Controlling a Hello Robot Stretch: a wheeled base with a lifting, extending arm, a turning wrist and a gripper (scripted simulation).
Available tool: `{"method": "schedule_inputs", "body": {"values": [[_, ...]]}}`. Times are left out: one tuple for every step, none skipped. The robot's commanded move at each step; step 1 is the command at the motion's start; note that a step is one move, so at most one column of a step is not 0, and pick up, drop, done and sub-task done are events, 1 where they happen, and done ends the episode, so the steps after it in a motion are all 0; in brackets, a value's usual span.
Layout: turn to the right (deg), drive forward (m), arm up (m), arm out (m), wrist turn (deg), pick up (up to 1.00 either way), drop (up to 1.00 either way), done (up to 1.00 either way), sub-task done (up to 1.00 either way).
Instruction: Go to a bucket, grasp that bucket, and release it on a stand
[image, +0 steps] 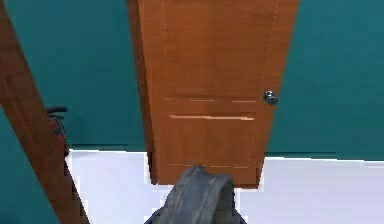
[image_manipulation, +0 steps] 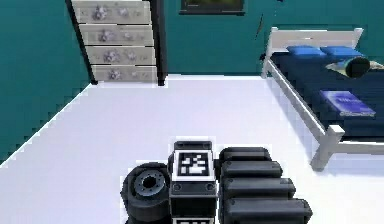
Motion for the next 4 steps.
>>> {"method": "schedule_inputs", "body": {"values": [[0.0, 0.6, 0.0, 0.0, 0.0, 0.0, 0.0, 0.0, 0.0], [-39.0, 0.0, 0.0, 0.0, 0.0, 0.0, 0.0, 0.0, 0.0], [0.0, 0.25, 0.0, 0.0, 0.0, 0.0, 0.0, 0.0, 0.0], [-45.0, 0.0, 0.0, 0.0, 0.0, 0.0, 0.0, 0.0, 0.0]]}}
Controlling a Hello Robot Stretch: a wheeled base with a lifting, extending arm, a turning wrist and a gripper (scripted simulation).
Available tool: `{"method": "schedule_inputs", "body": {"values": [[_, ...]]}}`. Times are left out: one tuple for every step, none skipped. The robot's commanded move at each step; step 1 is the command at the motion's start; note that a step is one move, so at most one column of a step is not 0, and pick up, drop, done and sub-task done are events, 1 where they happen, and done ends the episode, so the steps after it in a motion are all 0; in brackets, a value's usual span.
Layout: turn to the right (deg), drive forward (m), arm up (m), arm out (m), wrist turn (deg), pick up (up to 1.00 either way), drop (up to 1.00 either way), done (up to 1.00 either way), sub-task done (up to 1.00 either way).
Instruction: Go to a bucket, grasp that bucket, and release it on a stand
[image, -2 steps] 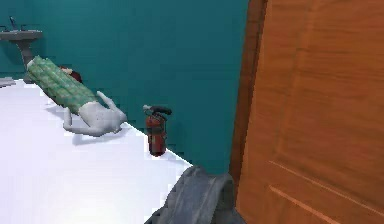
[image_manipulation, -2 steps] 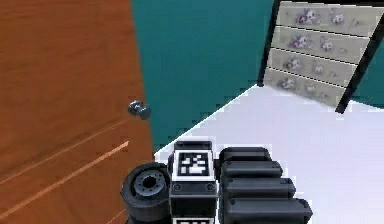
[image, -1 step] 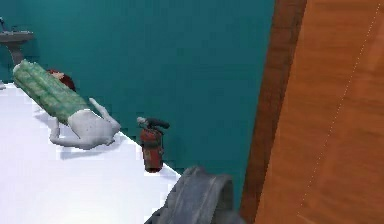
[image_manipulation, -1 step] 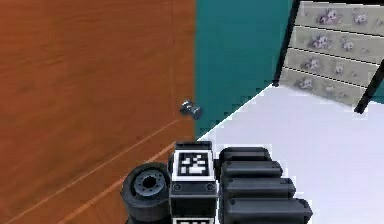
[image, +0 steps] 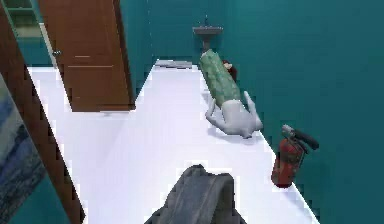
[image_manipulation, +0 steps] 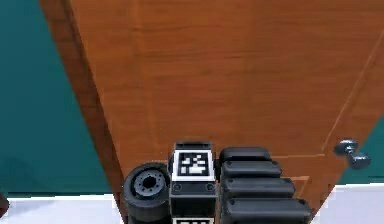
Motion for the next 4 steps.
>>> {"method": "schedule_inputs", "body": {"values": [[-18.0, 0.0, 0.0, 0.0, 0.0, 0.0, 0.0, 0.0, 0.0], [0.0, 1.0, 0.0, 0.0, 0.0, 0.0, 0.0, 0.0, 0.0], [0.0, 0.65, 0.0, 0.0, 0.0, 0.0, 0.0, 0.0, 0.0], [-45.0, 0.0, 0.0, 0.0, 0.0, 0.0, 0.0, 0.0, 0.0]]}}
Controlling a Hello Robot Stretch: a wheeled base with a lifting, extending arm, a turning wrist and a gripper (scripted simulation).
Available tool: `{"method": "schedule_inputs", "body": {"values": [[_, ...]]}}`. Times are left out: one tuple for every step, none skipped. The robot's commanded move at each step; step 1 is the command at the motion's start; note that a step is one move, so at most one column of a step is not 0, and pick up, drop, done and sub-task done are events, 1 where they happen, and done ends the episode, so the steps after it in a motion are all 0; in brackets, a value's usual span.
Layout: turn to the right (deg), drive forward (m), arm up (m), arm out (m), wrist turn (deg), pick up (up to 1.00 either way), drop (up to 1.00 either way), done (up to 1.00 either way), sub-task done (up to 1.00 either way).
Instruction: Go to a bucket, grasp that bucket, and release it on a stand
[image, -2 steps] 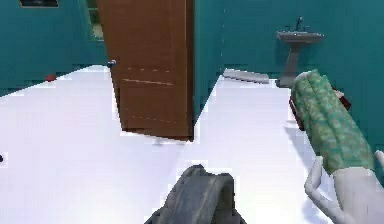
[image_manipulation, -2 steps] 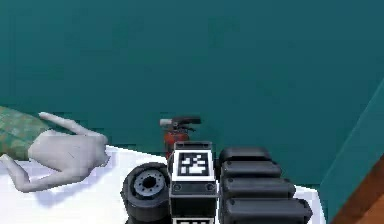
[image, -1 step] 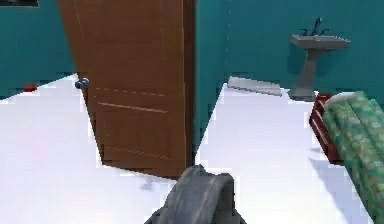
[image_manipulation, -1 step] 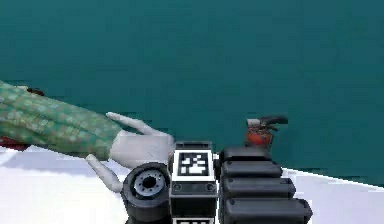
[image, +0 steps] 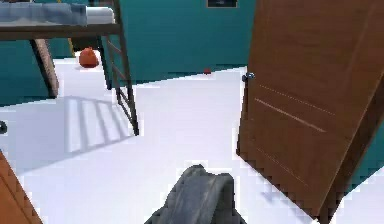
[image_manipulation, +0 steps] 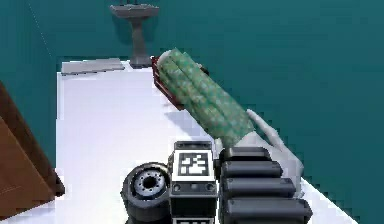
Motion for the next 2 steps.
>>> {"method": "schedule_inputs", "body": {"values": [[0.0, 1.0, 0.0, 0.0, 0.0, 0.0, 0.0, 0.0, 0.0], [-3.0, 0.0, 0.0, 0.0, 0.0, 0.0, 0.0, 0.0, 0.0]]}}
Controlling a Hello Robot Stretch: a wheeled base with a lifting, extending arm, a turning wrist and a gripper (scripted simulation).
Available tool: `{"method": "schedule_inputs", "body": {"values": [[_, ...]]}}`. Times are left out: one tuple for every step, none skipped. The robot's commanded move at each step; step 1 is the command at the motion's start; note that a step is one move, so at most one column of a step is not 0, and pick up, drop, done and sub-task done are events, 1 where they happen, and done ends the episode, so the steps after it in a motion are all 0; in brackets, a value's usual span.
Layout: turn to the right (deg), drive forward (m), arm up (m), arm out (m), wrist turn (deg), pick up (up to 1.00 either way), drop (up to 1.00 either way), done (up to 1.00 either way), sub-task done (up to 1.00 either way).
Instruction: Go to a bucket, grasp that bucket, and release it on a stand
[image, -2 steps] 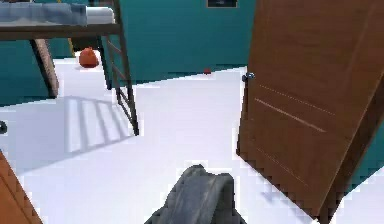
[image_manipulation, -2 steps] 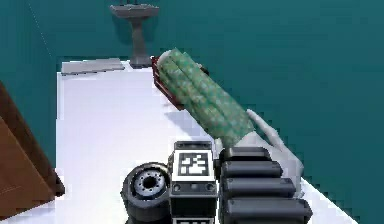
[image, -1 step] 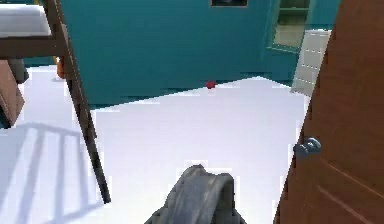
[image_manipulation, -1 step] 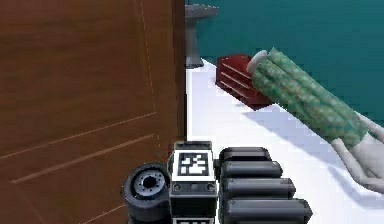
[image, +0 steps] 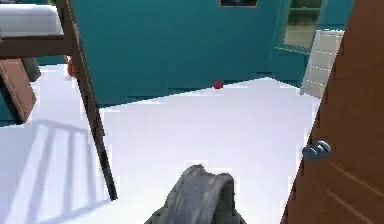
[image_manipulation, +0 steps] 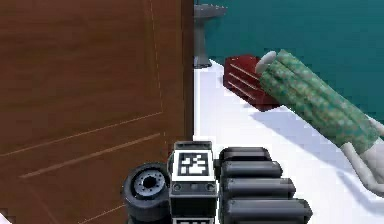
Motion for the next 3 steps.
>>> {"method": "schedule_inputs", "body": {"values": [[-15.0, 0.0, 0.0, 0.0, 0.0, 0.0, 0.0, 0.0, 0.0], [0.0, 0.75, 0.0, 0.0, 0.0, 0.0, 0.0, 0.0, 0.0], [45.0, 0.0, 0.0, 0.0, 0.0, 0.0, 0.0, 0.0, 0.0]]}}
